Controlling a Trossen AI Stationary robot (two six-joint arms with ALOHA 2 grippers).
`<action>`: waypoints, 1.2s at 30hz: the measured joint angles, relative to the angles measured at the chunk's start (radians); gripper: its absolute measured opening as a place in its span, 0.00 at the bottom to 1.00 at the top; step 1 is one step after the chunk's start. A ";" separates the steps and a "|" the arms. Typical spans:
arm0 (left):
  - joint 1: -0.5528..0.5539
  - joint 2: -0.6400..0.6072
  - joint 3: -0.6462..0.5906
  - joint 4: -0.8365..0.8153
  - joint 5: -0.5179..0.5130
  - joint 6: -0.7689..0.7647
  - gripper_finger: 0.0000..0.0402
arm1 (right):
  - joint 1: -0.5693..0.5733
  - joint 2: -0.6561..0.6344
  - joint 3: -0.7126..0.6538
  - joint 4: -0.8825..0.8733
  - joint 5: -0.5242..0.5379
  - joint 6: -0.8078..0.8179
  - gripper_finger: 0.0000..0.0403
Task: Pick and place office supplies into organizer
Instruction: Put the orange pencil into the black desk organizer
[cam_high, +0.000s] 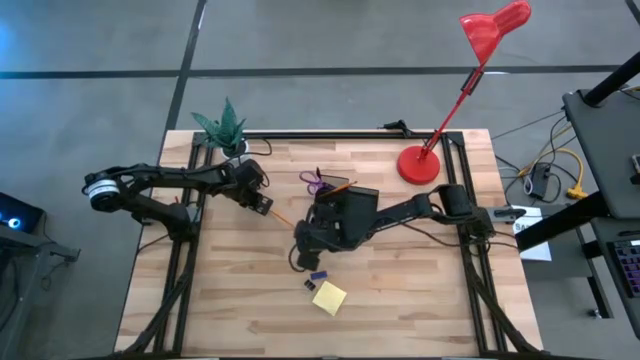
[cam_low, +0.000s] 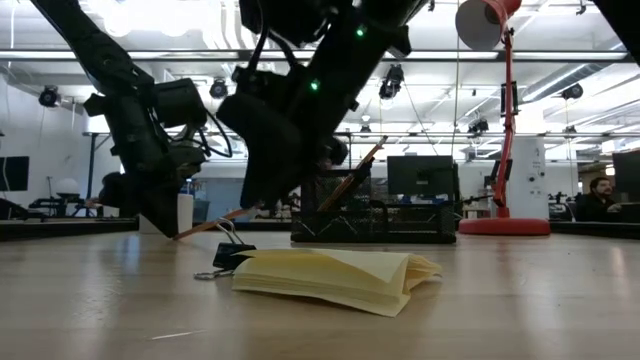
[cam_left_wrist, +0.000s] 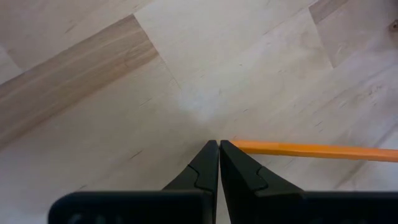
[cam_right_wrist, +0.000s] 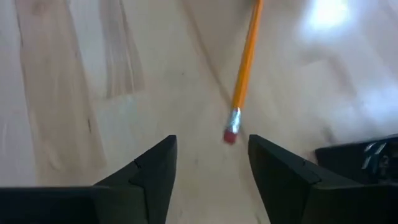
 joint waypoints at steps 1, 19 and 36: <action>0.000 0.000 0.000 0.000 0.000 0.000 0.00 | 0.001 0.000 0.002 0.003 0.006 0.000 0.47; -0.002 -0.001 0.000 0.010 0.011 -0.003 0.00 | -0.004 0.041 0.004 0.047 0.055 -0.006 0.44; -0.002 -0.001 0.000 0.010 0.012 -0.004 0.00 | -0.027 0.058 0.004 0.047 0.060 -0.003 0.35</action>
